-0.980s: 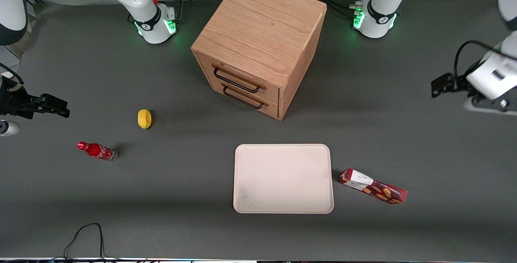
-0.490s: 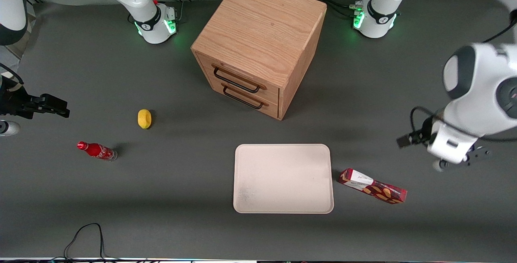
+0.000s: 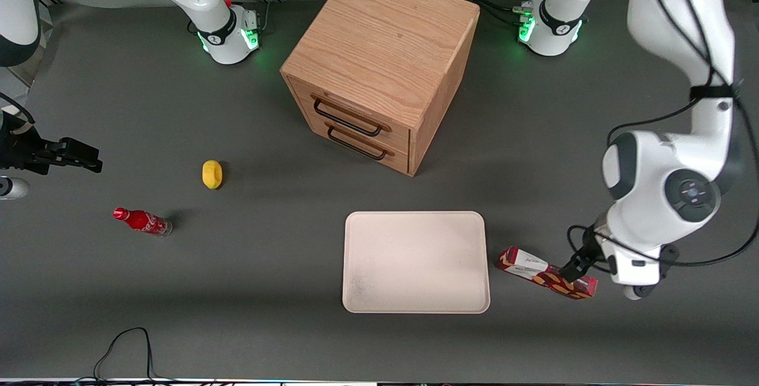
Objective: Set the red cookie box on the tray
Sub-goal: 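Close the left gripper on the end of the red shortbread box, then lift the box upright and carry it over the white tray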
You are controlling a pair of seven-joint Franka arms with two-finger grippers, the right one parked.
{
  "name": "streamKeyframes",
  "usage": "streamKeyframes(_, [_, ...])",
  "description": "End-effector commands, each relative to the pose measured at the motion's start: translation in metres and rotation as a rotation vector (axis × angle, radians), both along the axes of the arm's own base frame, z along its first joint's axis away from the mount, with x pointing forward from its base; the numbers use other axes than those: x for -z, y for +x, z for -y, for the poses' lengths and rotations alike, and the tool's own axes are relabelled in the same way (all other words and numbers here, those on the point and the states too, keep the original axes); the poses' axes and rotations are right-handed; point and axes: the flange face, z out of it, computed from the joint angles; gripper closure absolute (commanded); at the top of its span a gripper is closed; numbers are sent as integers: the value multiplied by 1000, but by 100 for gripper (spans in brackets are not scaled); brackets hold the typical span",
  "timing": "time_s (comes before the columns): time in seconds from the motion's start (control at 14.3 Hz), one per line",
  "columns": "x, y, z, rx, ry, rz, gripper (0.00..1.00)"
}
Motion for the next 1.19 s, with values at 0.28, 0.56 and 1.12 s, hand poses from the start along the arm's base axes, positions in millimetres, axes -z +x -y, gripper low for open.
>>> streamKeyframes(0.28, [81, 10, -12, -131, -23, 1, 5])
streamKeyframes(0.56, [95, 9, -13, -150, -46, 1, 74])
streamKeyframes(1.12, [87, 8, -5, -64, -26, 54, 100])
